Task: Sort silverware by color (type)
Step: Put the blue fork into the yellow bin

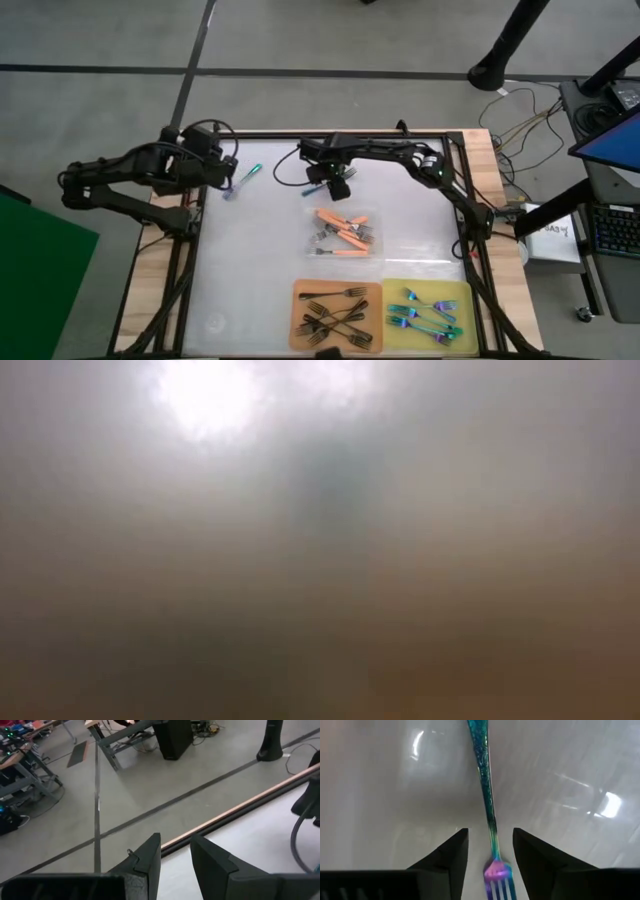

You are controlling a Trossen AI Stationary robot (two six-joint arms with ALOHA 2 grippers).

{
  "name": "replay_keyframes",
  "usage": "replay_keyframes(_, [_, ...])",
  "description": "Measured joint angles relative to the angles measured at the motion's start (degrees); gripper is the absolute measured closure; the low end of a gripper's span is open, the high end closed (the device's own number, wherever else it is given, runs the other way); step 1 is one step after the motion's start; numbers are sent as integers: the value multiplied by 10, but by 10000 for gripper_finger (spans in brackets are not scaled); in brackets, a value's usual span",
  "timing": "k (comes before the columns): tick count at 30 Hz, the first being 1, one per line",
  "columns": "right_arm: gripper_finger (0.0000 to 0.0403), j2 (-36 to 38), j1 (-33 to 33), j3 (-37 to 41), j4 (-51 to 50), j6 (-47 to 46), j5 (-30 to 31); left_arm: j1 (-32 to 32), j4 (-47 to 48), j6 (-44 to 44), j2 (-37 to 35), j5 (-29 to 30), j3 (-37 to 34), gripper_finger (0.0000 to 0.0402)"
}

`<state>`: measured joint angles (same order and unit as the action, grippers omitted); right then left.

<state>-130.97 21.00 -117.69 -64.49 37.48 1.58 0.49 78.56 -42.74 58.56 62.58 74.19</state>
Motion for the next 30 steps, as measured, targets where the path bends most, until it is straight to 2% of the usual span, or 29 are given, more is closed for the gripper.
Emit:
replay_keyframes(10, [286,-27,19,-1,7,-35,-8,0,4,2,-16,11,0,312])
replay_keyframes(21, [384,-28,27,-1,8,-86,-31,0,5,2,-17,12,-1,312])
replay_keyframes(30, [392,-15,30,2,5,-170,-32,0,5,2,-17,12,-1,312])
